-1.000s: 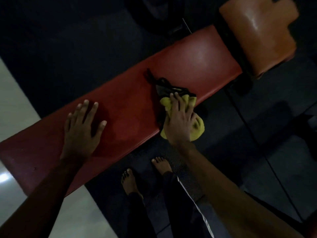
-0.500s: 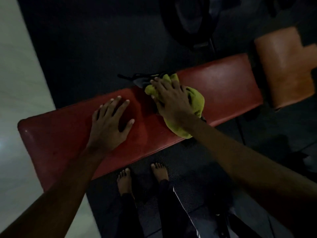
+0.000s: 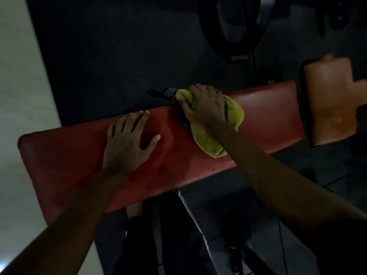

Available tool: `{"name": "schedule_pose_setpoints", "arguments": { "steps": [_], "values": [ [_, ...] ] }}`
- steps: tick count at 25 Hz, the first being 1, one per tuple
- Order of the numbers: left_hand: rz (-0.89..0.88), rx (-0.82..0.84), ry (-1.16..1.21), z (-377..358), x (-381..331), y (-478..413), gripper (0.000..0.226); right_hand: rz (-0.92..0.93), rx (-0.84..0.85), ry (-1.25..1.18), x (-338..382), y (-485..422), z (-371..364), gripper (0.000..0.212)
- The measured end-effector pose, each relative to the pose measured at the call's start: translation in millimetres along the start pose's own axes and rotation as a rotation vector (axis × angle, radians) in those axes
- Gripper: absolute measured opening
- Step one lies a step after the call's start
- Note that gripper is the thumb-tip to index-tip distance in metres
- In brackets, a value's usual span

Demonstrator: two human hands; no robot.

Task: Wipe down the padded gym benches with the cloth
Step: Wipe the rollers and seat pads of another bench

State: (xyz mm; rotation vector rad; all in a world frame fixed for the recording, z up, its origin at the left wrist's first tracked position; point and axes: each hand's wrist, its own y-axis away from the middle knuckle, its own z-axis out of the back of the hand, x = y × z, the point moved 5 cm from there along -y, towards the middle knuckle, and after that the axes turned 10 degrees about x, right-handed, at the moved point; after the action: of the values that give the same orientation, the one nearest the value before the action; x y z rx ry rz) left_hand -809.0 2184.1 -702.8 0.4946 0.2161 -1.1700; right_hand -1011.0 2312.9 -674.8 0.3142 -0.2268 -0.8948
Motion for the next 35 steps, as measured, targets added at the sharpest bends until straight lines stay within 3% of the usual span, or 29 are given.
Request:
{"name": "schedule_pose_setpoints", "arguments": {
  "steps": [3,7,9,13,17,19,22,25,27,30,35],
  "values": [
    [0.013,-0.001,0.0,-0.5,-1.0,-2.8,0.07,0.093,0.033,0.013,-33.5,-4.4,3.3,0.052],
    [0.053,0.012,-0.004,-3.8,1.4,-1.9,0.07,-0.032,-0.048,-0.001,-129.1,-15.7,23.3,0.048],
    [0.053,0.007,-0.02,-4.2,2.6,-2.8,0.07,-0.093,-0.053,0.017,-136.8,-17.7,22.9,0.05],
    [0.06,-0.016,-0.063,-5.4,0.8,-1.6,0.069,-0.18,-0.014,0.01,-81.2,-19.5,13.7,0.047],
    [0.075,0.002,-0.074,-7.3,3.2,-3.1,0.069,0.036,-0.01,-0.103,23.8,-10.2,-15.6,0.041],
    [0.077,0.002,-0.077,-7.6,2.4,-1.7,0.069,0.145,-0.002,-0.148,38.2,-5.5,-20.6,0.043],
    [0.086,0.014,-0.07,-7.7,5.2,-2.8,0.069,0.146,-0.044,-0.071,-18.5,-3.5,-2.9,0.044],
    [0.079,0.013,-0.073,-9.9,5.0,-2.4,0.069,-0.065,-0.041,0.046,-108.1,-6.2,12.2,0.051],
    [0.074,0.01,-0.07,-9.1,5.2,-3.1,0.069,-0.197,-0.031,0.032,-130.8,-12.3,15.3,0.055],
    [0.084,0.019,-0.059,-9.8,5.4,-2.7,0.069,-0.304,-0.047,-0.082,-91.6,-16.4,6.7,0.049],
    [0.053,0.014,-0.087,-11.8,4.9,-3.8,0.069,-0.017,-0.052,-0.188,29.1,12.6,-19.8,0.039]
  ]
}}
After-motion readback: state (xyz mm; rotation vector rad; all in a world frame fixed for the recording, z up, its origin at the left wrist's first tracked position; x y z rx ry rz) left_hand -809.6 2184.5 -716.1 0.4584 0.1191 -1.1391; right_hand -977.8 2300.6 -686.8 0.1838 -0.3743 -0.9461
